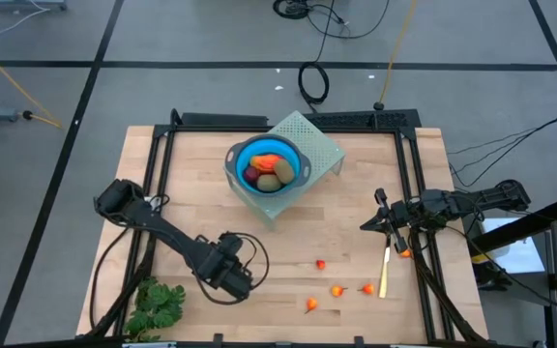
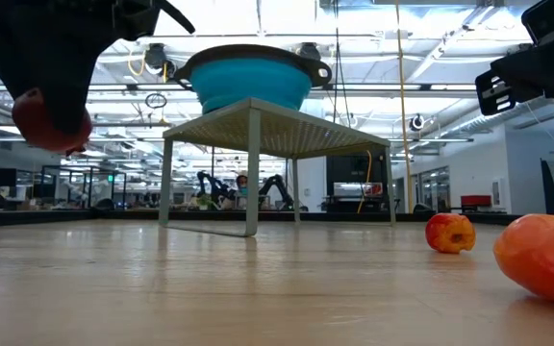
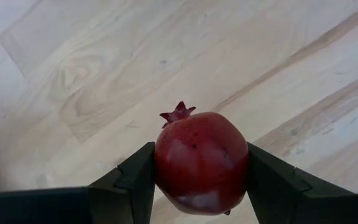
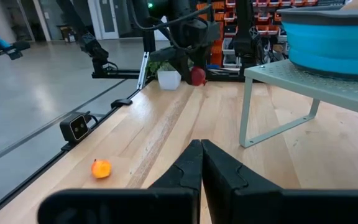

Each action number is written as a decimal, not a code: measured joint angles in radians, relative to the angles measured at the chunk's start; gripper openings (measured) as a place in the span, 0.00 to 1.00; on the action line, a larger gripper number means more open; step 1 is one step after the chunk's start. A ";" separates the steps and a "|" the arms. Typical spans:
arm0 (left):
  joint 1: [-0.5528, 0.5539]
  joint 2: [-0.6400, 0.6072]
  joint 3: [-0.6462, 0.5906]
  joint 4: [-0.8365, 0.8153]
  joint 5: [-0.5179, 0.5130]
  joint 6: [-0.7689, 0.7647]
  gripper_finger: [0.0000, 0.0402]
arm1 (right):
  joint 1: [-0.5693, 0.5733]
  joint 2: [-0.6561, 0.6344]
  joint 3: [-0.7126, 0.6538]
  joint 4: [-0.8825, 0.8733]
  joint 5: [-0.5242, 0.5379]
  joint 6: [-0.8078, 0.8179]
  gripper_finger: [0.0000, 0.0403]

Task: Pick & Place Fruit
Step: Put the pomegranate into the collapsible colander on the shelf

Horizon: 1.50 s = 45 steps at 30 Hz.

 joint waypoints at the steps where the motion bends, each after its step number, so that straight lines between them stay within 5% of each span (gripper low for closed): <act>1: 0.000 0.000 0.000 0.000 0.000 0.000 0.50 | 0.000 0.000 0.000 0.000 0.000 0.000 0.00; 6: 0.001 0.000 0.000 0.072 0.051 0.180 0.50 | 0.000 0.000 0.000 0.000 0.000 0.000 0.00; 16: -0.007 0.000 0.000 0.499 0.093 0.685 0.50 | 0.000 0.000 0.000 0.000 0.000 0.000 0.00; 31: -0.003 0.000 0.000 0.961 -0.013 0.855 0.50 | 0.000 0.000 0.000 0.000 0.000 0.000 0.00; 45: -0.002 0.000 0.000 1.227 -0.058 0.891 0.50 | 0.000 0.000 0.000 0.000 0.000 0.000 0.00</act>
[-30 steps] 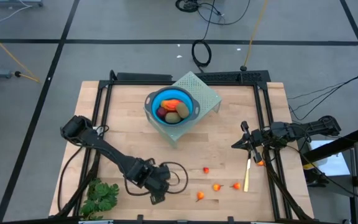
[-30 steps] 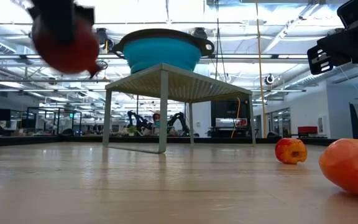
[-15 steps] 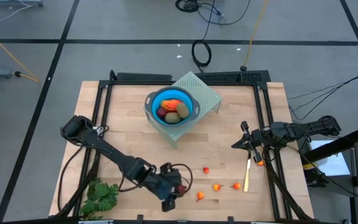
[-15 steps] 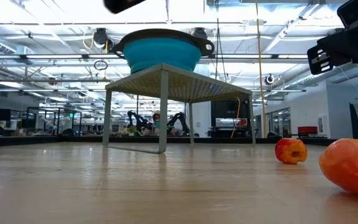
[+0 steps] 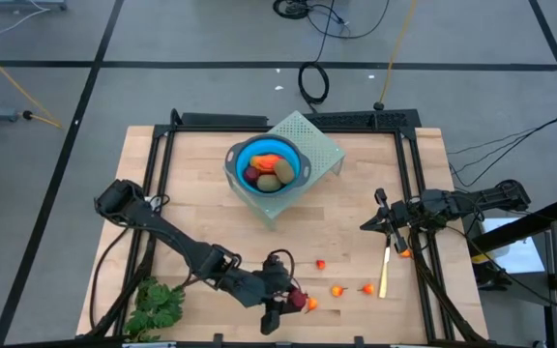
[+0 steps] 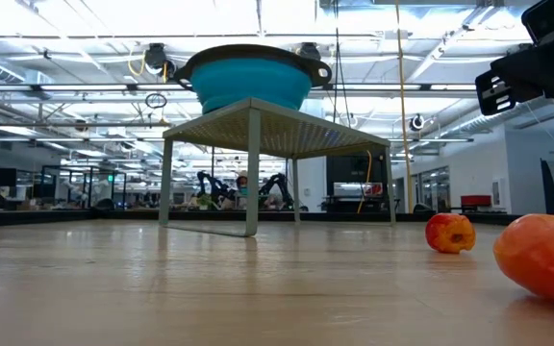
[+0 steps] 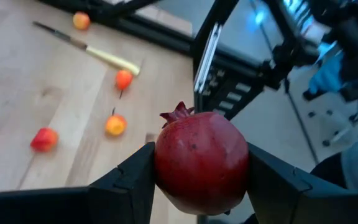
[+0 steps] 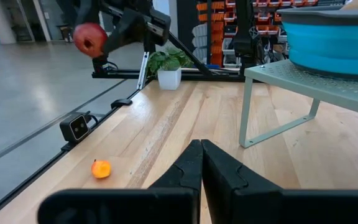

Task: Pick & Place Fruit
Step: Put the pomegranate into the collapsible colander on the shelf

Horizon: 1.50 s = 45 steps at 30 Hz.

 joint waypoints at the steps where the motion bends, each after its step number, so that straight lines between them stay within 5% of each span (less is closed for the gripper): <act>1: 0.001 0.000 0.000 0.014 0.000 -0.002 0.50 | 0.000 0.000 0.000 0.000 0.000 0.000 0.00; 19: 0.064 0.001 0.000 -0.002 0.032 -0.340 0.50 | 0.000 0.000 0.000 0.000 0.000 -0.003 0.00; 32: 0.105 0.001 0.000 -0.050 0.303 -0.695 0.50 | 0.000 0.000 0.000 0.000 0.000 -0.003 0.00; 45: 0.203 0.001 0.000 0.071 0.579 -0.805 0.50 | 0.000 0.000 0.000 0.000 0.000 -0.003 0.00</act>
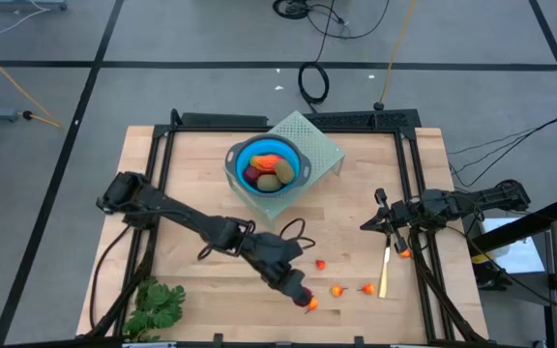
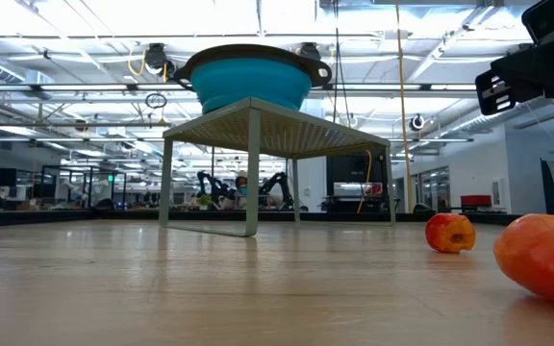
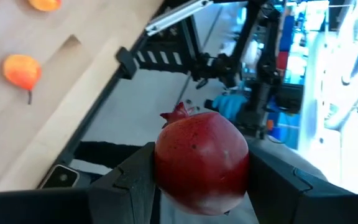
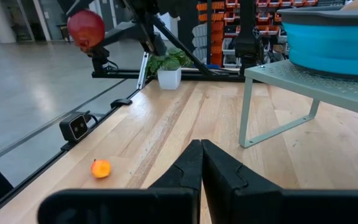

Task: Pick & Place Fruit
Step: Put the pomegranate into the collapsible colander on the shelf

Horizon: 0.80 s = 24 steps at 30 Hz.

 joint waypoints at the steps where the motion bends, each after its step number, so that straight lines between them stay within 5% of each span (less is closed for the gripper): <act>1: 0.006 0.000 0.000 0.007 0.017 -0.003 0.50 | 0.000 0.000 0.000 0.000 0.000 0.000 0.00; 10: 0.020 0.000 0.000 0.006 0.024 0.030 0.50 | 0.000 0.000 0.000 0.000 0.000 0.000 0.00; 24: -0.050 -0.001 0.000 -0.426 -0.367 0.283 0.50 | 0.000 0.000 0.000 0.000 0.000 0.000 0.00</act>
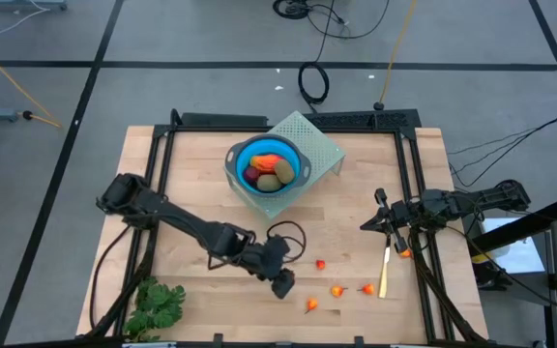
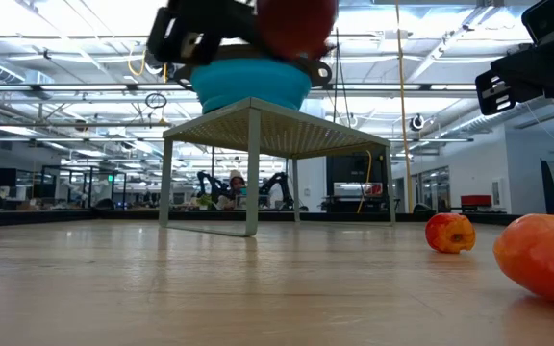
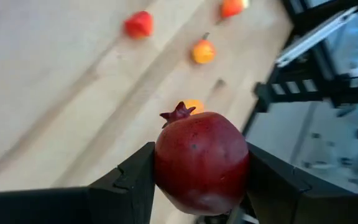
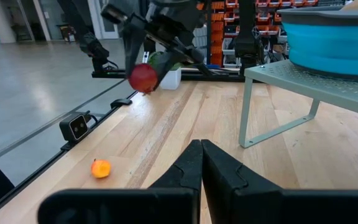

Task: Pick & Place Fruit
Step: Put the pomegranate into the collapsible colander on the shelf

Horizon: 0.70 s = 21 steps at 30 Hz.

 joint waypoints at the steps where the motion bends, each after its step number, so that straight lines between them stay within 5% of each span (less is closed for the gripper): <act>1: -0.009 0.000 0.000 -0.021 -0.020 0.005 0.50 | 0.000 0.000 0.000 0.000 0.000 0.000 0.00; 21: -0.200 -0.061 0.000 -0.545 -0.522 -0.190 0.50 | 0.000 0.000 0.000 0.000 0.000 0.000 0.00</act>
